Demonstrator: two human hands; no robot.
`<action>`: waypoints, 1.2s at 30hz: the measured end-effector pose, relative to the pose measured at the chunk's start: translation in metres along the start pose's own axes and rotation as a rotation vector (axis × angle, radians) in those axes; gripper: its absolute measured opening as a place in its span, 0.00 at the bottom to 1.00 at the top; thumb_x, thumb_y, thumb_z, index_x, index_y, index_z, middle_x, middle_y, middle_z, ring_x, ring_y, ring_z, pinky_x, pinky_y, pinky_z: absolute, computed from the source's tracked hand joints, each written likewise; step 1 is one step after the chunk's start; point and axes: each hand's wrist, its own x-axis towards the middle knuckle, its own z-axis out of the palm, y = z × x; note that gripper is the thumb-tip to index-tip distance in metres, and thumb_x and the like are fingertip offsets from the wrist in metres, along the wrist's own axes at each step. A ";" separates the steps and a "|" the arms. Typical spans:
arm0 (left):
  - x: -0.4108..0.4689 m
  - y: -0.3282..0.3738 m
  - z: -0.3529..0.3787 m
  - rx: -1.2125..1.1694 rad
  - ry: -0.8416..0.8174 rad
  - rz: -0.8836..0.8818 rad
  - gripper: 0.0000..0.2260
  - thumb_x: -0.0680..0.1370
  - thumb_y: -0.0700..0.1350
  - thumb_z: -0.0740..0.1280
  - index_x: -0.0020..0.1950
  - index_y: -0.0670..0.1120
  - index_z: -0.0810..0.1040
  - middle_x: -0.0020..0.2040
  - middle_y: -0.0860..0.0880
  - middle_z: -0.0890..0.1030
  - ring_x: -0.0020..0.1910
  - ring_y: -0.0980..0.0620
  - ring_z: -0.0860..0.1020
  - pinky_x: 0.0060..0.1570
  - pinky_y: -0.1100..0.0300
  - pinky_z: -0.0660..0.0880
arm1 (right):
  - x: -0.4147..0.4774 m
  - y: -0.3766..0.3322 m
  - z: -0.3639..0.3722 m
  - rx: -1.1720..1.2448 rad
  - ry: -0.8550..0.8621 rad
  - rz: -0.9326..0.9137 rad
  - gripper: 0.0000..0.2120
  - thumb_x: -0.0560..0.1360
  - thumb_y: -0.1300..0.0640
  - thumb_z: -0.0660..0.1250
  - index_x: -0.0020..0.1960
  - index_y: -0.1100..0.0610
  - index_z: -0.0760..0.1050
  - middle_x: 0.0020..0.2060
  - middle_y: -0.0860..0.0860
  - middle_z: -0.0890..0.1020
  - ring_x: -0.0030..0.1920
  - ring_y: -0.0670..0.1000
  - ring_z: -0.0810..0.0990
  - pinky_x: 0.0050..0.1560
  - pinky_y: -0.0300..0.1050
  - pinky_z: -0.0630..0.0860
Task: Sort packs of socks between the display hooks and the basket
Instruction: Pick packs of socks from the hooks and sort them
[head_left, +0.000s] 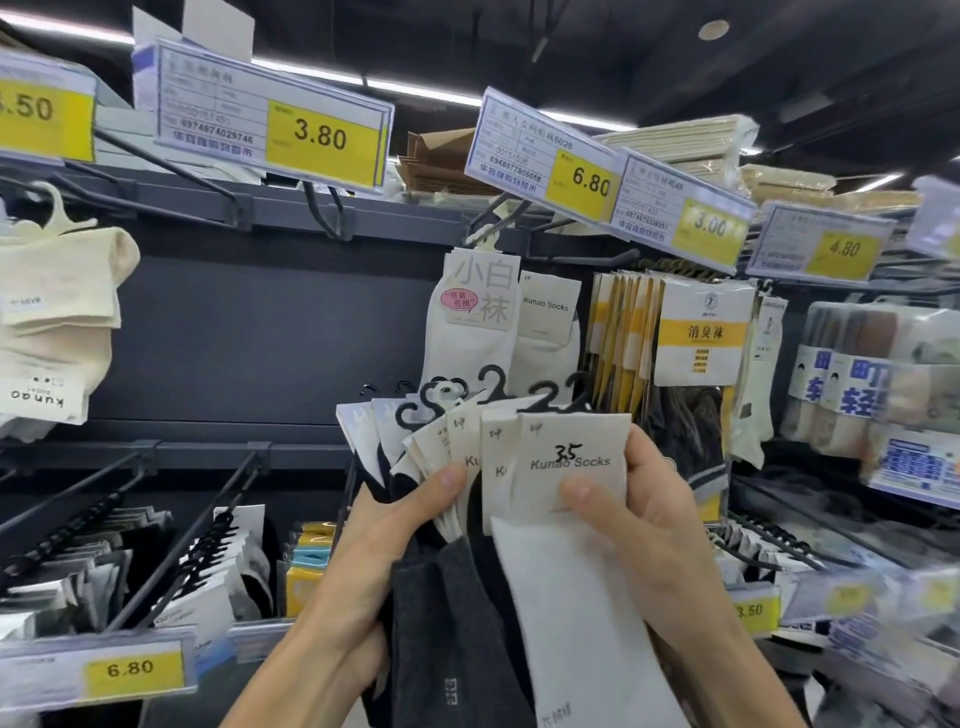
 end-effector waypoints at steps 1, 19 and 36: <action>0.000 0.000 0.000 0.018 0.004 0.012 0.31 0.57 0.53 0.84 0.59 0.52 0.83 0.59 0.43 0.84 0.58 0.42 0.83 0.53 0.48 0.81 | 0.001 0.001 -0.001 0.036 0.005 0.009 0.15 0.71 0.61 0.67 0.58 0.55 0.74 0.48 0.54 0.87 0.45 0.52 0.87 0.38 0.42 0.81; 0.012 -0.011 -0.003 0.022 0.195 0.125 0.27 0.58 0.47 0.79 0.58 0.48 0.82 0.54 0.42 0.86 0.52 0.41 0.85 0.48 0.49 0.81 | 0.012 -0.008 -0.008 -0.059 0.247 -0.139 0.16 0.71 0.59 0.67 0.58 0.54 0.73 0.47 0.49 0.86 0.44 0.49 0.86 0.38 0.39 0.80; -0.003 -0.002 -0.012 0.031 0.162 0.221 0.17 0.67 0.41 0.73 0.54 0.52 0.85 0.54 0.43 0.86 0.51 0.43 0.86 0.43 0.53 0.83 | 0.135 -0.001 -0.054 -0.523 0.237 -0.242 0.29 0.79 0.64 0.65 0.78 0.54 0.60 0.70 0.53 0.75 0.67 0.49 0.76 0.66 0.46 0.75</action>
